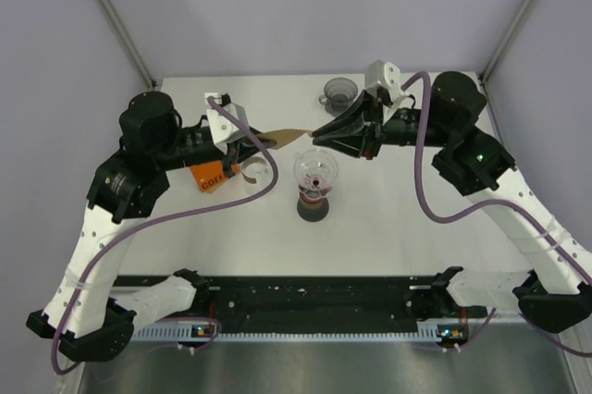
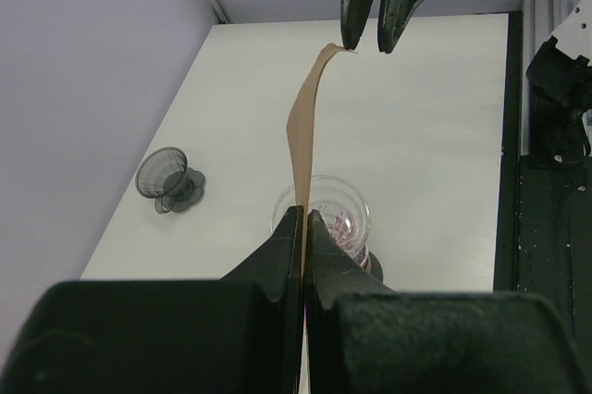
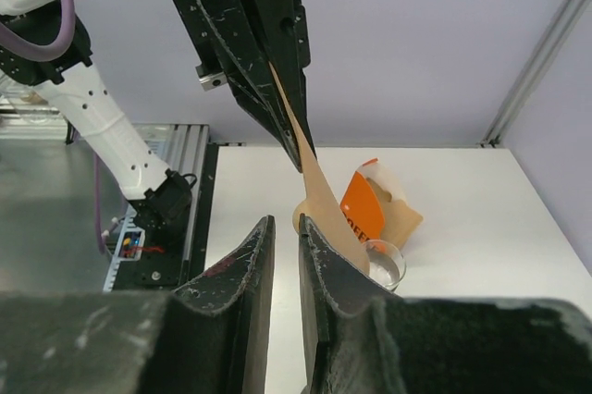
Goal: Place the coffee filter in the dripper
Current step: Place the coffee filter in the coffee dripper.
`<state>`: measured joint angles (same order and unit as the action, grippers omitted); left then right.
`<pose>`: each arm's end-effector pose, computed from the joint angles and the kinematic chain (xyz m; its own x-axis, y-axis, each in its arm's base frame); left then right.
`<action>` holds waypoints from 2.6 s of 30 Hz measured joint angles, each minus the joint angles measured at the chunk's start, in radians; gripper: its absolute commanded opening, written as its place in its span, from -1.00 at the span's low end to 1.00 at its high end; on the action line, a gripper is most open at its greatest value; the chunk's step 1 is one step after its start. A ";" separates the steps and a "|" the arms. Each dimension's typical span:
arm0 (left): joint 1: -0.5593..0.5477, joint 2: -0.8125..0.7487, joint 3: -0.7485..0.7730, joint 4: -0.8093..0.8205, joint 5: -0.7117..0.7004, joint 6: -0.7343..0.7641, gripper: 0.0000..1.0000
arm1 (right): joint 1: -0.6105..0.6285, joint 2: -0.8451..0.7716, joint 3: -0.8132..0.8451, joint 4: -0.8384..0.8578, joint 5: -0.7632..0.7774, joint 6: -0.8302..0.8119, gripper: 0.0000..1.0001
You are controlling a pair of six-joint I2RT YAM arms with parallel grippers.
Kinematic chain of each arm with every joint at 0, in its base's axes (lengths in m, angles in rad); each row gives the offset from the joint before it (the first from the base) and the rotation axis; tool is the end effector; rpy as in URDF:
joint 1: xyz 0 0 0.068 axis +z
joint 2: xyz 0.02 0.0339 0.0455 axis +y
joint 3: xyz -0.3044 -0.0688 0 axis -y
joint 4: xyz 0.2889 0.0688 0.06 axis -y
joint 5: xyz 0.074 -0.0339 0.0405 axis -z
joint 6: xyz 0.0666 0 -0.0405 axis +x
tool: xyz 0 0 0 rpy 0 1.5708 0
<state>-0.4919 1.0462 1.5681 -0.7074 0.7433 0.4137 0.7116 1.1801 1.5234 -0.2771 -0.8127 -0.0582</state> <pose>0.1629 -0.1384 0.5503 0.2266 0.2144 -0.9501 0.9205 0.2716 0.2808 0.1770 0.2165 0.5566 0.1080 0.0404 -0.9933 -0.9931 0.0500 -0.1060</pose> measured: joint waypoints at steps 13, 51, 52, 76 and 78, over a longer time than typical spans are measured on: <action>0.000 0.000 0.000 -0.005 0.027 0.008 -1.00 | 0.000 -0.002 -0.047 0.068 0.070 0.012 -0.58; -0.002 -0.003 0.001 -0.017 0.027 -0.026 0.19 | 0.002 -0.064 -0.110 0.045 0.048 -0.176 -1.00; -0.001 -0.004 0.000 -0.017 0.027 -0.027 0.25 | 0.002 -0.079 -0.125 0.045 0.071 -0.213 -1.00; 0.110 0.057 -0.114 0.223 0.131 -0.829 0.83 | 0.037 -0.159 -0.163 -0.209 -0.018 -1.121 -1.00; 0.111 0.057 -0.132 0.230 0.190 -0.818 0.90 | 0.038 -0.134 -0.107 -0.234 -0.044 -1.156 -1.00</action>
<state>-0.3813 1.1034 1.4364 -0.4770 0.9329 -0.4038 0.7498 1.0458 1.4166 -0.5110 -0.8570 -1.2140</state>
